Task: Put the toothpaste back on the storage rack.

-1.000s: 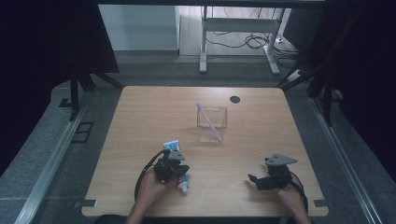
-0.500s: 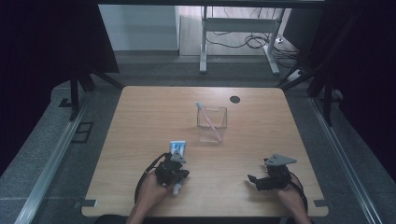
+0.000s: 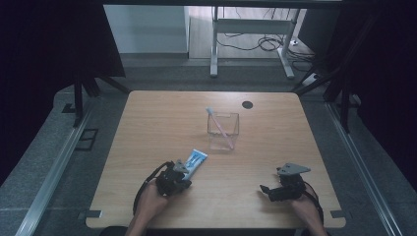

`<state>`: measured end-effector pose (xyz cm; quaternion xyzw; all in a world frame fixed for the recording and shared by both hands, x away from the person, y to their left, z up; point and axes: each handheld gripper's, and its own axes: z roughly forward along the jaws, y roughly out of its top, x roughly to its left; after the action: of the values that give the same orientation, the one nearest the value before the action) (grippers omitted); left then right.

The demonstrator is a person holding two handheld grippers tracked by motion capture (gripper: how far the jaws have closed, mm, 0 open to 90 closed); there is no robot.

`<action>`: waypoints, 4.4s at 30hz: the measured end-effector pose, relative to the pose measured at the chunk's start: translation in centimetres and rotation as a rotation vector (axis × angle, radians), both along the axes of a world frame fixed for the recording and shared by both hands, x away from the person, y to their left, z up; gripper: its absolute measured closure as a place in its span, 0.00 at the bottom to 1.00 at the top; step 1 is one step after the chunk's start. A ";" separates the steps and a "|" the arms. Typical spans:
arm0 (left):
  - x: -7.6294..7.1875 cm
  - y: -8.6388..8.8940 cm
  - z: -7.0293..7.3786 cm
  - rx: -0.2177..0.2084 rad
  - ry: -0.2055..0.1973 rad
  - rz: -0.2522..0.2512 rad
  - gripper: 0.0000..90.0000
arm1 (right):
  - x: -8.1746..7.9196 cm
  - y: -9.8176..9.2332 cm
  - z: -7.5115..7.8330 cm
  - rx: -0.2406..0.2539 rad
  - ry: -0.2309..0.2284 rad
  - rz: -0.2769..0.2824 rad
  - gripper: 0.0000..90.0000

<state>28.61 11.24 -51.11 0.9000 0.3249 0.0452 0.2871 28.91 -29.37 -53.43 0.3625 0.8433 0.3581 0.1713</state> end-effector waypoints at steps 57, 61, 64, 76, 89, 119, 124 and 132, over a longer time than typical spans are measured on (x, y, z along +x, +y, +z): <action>5.7 -1.9 0.9 0.204 0.132 0.084 0.51 | 0.0 0.2 -0.2 0.003 0.008 0.007 0.05; 6.1 -2.2 0.5 0.211 0.148 0.087 0.51 | 0.0 0.2 -0.2 0.001 0.009 0.008 0.05; 6.2 -2.4 0.5 0.213 0.150 0.092 0.53 | 0.0 0.2 -0.2 -0.001 0.010 0.010 0.05; 6.2 -2.1 1.2 0.195 0.166 0.108 0.76 | 0.0 0.2 -0.2 -0.005 0.008 0.010 0.05; 6.0 -1.1 2.4 0.143 0.140 0.119 0.79 | 0.0 0.1 -0.2 0.004 0.014 0.009 0.05; 5.9 -1.3 7.2 0.037 0.039 0.059 0.79 | 0.3 0.0 -0.5 0.037 0.042 0.001 0.00; 5.9 -1.6 8.2 0.027 0.017 0.051 0.79 | 0.2 0.0 -0.5 0.035 0.041 0.001 0.00; 6.2 -1.8 9.5 -0.001 -0.026 0.051 0.79 | 0.3 0.0 -0.5 0.030 0.040 0.003 0.00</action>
<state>34.82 9.41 -41.60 0.8906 0.3438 0.0641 0.2907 29.18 -29.42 -53.95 0.3707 0.8416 0.3636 0.1486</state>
